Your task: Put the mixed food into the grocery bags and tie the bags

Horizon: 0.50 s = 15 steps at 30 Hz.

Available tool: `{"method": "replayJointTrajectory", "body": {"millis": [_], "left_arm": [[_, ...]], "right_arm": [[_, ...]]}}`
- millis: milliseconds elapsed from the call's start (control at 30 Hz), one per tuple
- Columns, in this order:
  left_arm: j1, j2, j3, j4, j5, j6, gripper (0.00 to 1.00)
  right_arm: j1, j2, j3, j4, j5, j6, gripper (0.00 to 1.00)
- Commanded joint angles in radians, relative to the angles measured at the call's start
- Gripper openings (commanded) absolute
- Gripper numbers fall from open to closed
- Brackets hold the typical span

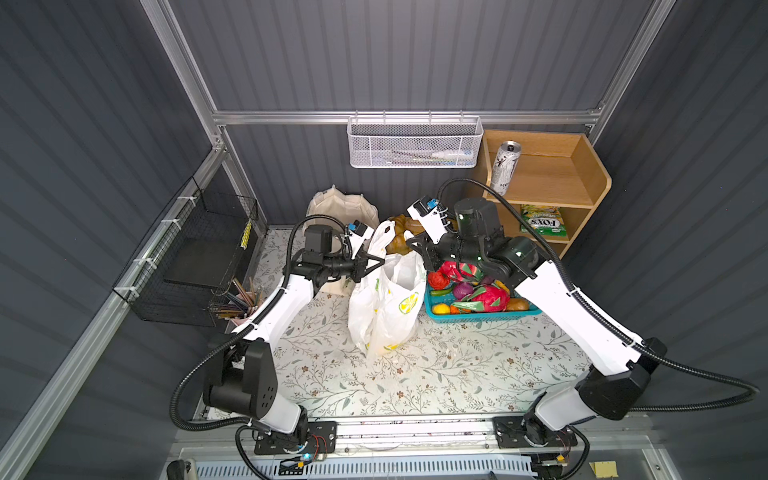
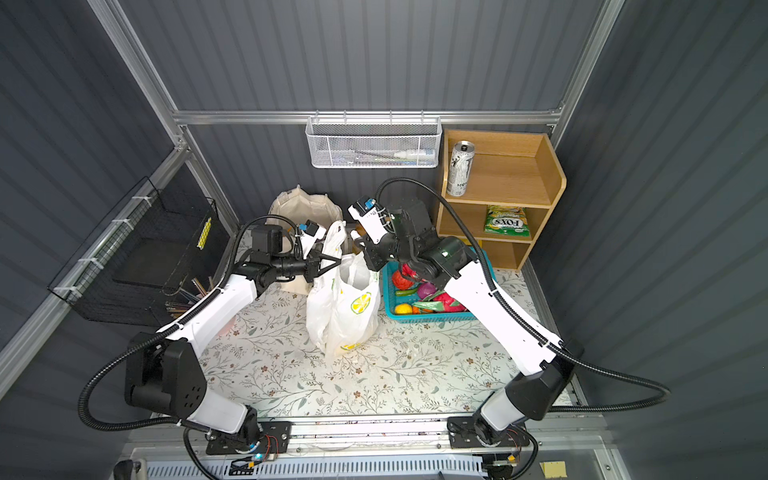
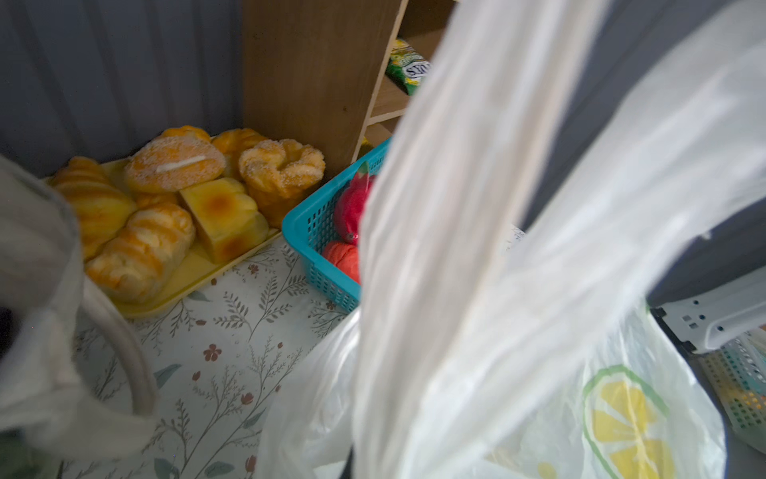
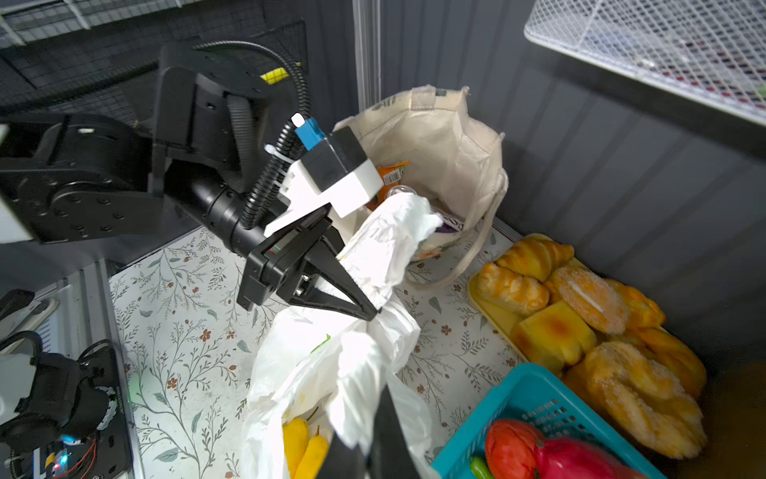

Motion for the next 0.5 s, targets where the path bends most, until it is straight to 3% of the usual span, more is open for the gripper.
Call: {"method": "replayJointTrajectory", "body": {"millis": [0,267,467], "left_arm": [[-0.003,0.058,0.088,-0.118,0.124,0.075,0.00],[-0.029,0.135,0.213,-0.284,0.181,0.204,0.00],[-0.029,0.188,0.338,-0.533,0.248,0.397,0.00]], "right_arm": [[0.004,0.063,0.089,-0.070,-0.137,-0.076,0.00],[-0.005,0.230,0.298,-0.255,-0.150,-0.171,0.00],[-0.031,0.304,0.347,-0.279,-0.152,-0.178,0.00]]}}
